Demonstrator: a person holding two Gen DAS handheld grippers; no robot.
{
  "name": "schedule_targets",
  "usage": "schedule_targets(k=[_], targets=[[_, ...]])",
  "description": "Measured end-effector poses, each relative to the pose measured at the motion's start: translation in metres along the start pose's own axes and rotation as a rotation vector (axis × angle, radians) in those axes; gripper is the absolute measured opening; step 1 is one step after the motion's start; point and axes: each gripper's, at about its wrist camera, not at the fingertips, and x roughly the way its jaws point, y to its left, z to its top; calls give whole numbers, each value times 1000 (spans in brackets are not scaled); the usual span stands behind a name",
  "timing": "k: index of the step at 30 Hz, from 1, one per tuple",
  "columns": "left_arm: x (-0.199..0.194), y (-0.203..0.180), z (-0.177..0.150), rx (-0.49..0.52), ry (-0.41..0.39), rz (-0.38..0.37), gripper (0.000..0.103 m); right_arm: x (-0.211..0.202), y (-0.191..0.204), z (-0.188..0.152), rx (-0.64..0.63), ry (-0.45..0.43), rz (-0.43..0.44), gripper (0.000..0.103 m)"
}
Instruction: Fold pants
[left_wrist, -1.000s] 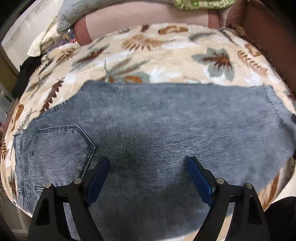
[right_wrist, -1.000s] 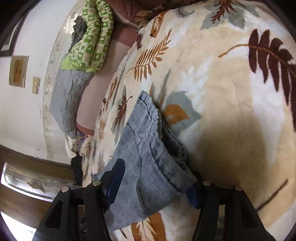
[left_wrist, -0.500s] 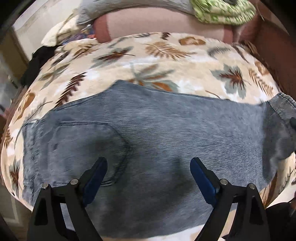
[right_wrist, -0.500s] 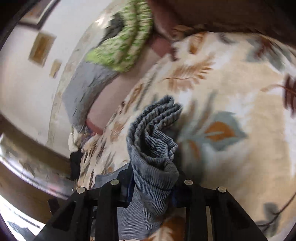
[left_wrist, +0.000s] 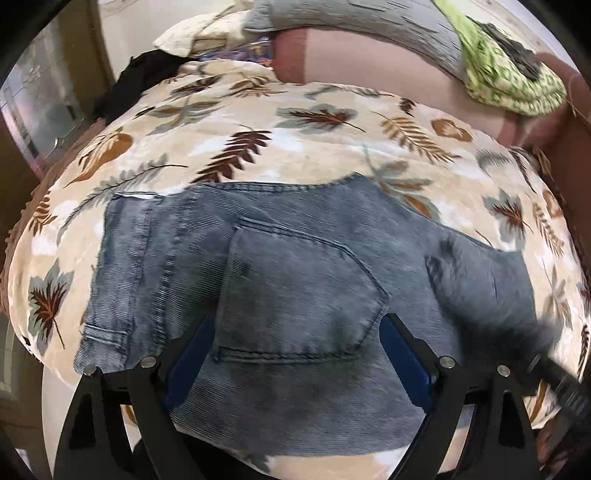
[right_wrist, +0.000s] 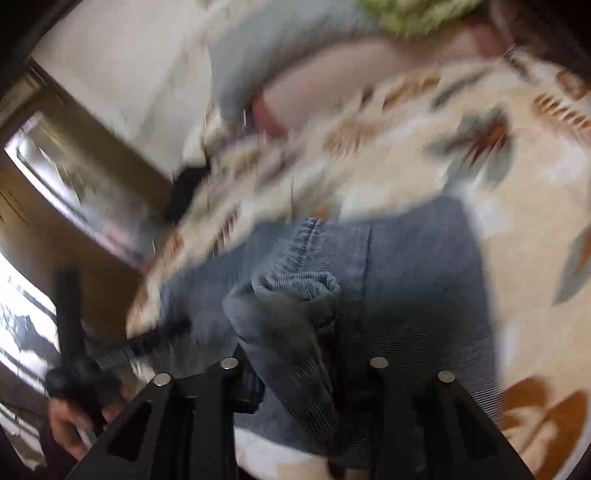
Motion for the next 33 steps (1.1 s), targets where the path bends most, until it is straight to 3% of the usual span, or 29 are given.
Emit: schedule_targets(k=[2,3,5,9,11,13,15,17,19,22,25,27,30,33], targets=[[2,4,4,-11,2,4,92,-1,15,-6,-98,13,-4,55],[2,5,6,-13,-1,0,92,-5,19,-7,-124,17,37,63],[1,-1,9,-2,-7,-11,92,-19,14,-8,-103,15,157,65],[-6,-31,14,76,-41,-39,92,-54,-7,-10,-57,-132,117,65],[-7,-51,16,125,-51,-47,92,-67,-25,-12,-3,-177,56,62],[-2,-72,18,171,-44,-48,92,-66,-36,-11,15,-166,-10,38],[12,-95,22,221,-18,-27,92,-61,-40,-13,15,-134,-55,32],[32,-110,26,258,9,49,92,-58,-34,-16,-36,-124,-99,31],[46,-113,30,243,46,77,92,-55,-27,-16,-81,-120,-122,31],[53,-110,31,185,90,2,92,-44,-19,-24,-140,-47,-116,31],[60,-115,29,200,110,18,92,-24,-5,-33,-244,61,-140,34],[63,-113,29,199,115,8,92,-26,4,-37,-294,68,-100,34],[63,-112,30,200,122,-7,91,-34,-5,-33,-240,56,-53,34],[57,-106,31,186,120,-24,91,-52,-4,-28,-205,-27,11,34]])
